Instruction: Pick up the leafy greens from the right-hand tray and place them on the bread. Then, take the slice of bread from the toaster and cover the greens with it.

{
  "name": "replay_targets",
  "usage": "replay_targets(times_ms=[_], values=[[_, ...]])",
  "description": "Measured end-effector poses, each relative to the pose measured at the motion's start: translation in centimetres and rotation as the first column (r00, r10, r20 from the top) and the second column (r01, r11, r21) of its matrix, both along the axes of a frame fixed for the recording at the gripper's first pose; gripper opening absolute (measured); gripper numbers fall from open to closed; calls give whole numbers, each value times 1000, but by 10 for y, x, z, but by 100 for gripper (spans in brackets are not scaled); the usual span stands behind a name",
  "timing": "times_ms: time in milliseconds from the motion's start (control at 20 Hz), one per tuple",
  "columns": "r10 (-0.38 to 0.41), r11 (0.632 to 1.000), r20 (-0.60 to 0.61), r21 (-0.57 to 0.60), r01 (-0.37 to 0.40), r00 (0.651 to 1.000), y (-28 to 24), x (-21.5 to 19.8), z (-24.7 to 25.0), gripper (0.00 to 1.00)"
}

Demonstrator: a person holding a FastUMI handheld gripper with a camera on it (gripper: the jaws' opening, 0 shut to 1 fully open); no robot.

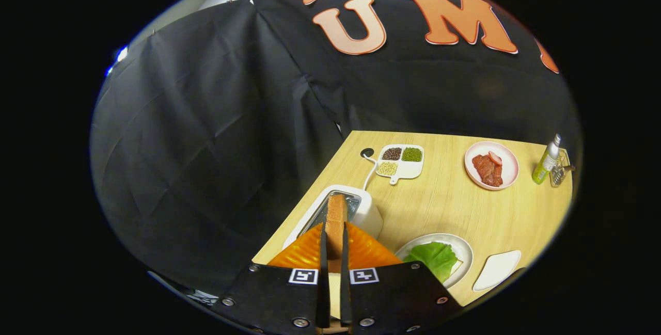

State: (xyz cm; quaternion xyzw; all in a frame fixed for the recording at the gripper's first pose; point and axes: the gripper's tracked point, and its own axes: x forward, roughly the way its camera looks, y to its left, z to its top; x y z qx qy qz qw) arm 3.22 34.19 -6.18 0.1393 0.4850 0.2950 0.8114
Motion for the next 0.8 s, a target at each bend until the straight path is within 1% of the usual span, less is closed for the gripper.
replay_targets(times_ms=[50,150,300,400,650,800], values=[[-11,1000,-4,7,11,1000,-9,-2,-4,8],[-59,998,-11,21,59,998,-31,-5,-16,8],[-116,990,-67,69,121,991,-51,-11,-41,8],[-153,984,-74,75,159,985,-66,-11,-55,8],[-189,975,-159,87,205,969,-90,-31,-99,8],[-256,958,-165,85,272,952,-111,-29,-122,8]])
